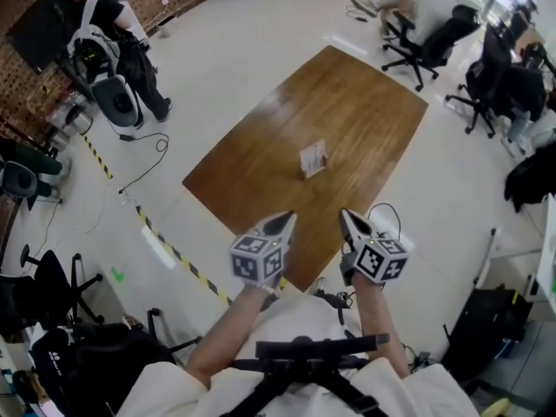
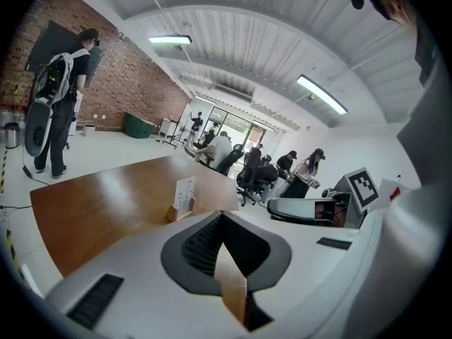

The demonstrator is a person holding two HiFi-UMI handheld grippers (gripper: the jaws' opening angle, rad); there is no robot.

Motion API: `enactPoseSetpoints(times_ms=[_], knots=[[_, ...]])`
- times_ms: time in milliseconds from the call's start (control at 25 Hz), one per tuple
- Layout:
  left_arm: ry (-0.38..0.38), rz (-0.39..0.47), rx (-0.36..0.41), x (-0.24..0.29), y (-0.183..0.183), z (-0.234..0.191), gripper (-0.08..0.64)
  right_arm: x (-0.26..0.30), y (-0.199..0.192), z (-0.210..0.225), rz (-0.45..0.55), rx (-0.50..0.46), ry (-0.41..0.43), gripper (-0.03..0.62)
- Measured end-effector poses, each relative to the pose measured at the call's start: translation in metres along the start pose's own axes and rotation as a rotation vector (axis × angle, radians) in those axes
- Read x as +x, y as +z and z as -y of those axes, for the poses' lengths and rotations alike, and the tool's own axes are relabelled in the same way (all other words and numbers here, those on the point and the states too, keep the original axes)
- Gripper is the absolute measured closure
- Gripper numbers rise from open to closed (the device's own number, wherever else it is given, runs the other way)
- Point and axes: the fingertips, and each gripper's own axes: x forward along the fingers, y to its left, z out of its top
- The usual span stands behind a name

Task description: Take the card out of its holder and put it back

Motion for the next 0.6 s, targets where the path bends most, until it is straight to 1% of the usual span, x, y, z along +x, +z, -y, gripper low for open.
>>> enactPoseSetpoints(times_ms=[120, 240, 400, 600], knots=[[-0.009, 0.021, -0.001, -0.003, 0.008, -0.005, 0.560, -0.001, 0.008, -0.004, 0.022, -0.015, -0.017, 0.589], [-0.014, 0.047, -0.020, -0.005, 0.014, -0.011, 0.560, 0.003, 0.003, -0.015, 0.020, -0.027, -0.009, 0.589], [-0.017, 0.047, -0.002, -0.010, 0.016, -0.013, 0.560, 0.001, 0.000, -0.024, 0.009, -0.053, -0.018, 0.589], [-0.012, 0.063, -0.003, -0.017, 0.018, -0.017, 0.560, -0.001, 0.003, -0.028, 0.020, -0.075, -0.026, 0.589]])
